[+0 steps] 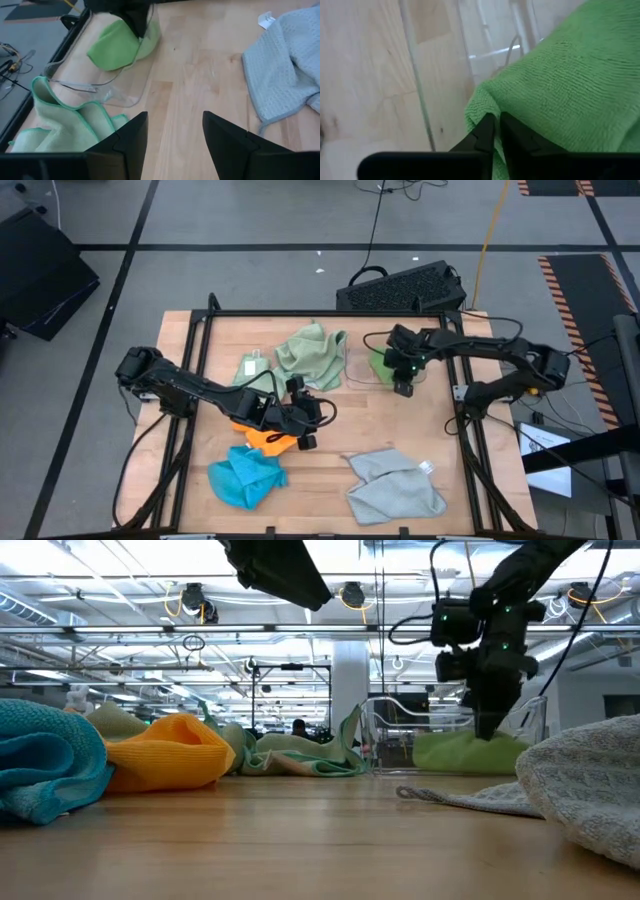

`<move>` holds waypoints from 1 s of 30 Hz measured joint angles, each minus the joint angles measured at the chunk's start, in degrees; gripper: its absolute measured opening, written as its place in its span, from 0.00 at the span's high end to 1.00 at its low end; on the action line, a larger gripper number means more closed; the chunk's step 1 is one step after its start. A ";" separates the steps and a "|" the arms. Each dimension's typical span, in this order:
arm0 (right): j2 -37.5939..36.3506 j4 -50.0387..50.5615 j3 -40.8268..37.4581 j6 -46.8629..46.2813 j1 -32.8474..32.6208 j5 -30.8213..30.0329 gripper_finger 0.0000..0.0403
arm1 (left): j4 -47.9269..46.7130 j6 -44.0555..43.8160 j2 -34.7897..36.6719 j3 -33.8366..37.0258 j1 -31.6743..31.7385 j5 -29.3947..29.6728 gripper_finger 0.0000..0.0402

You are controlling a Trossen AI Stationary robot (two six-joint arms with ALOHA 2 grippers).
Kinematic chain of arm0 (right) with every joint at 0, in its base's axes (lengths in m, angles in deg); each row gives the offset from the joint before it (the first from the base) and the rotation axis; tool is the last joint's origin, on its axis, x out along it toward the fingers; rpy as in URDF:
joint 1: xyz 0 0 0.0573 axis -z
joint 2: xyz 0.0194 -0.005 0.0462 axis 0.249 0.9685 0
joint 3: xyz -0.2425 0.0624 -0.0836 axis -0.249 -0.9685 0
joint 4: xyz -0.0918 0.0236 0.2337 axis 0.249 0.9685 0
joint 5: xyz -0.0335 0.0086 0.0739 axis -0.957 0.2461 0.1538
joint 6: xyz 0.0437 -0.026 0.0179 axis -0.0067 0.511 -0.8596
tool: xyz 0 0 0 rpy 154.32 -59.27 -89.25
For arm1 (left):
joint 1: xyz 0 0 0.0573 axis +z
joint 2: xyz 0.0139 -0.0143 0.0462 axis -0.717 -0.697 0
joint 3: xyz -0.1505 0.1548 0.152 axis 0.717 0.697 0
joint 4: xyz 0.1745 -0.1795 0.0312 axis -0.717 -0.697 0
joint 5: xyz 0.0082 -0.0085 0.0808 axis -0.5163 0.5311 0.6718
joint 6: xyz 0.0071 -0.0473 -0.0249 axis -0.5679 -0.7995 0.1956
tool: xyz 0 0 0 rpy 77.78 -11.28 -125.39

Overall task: Fold microfiber towels
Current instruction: Put the folded green microfiber cloth into the transparent bin

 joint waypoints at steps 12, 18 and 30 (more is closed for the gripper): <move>-1.08 -9.52 4.94 -2.33 -0.11 -6.25 0.72 | 0.41 0.06 0.00 0.00 0.00 -0.40 0.52; 7.42 -12.74 4.93 -2.06 0.53 -7.31 0.88 | 0.76 0.04 -0.02 0.00 0.04 -0.40 0.52; 5.87 2.53 7.35 -5.84 1.84 -18.02 0.99 | 0.31 -0.16 0.00 0.00 0.04 -0.46 0.52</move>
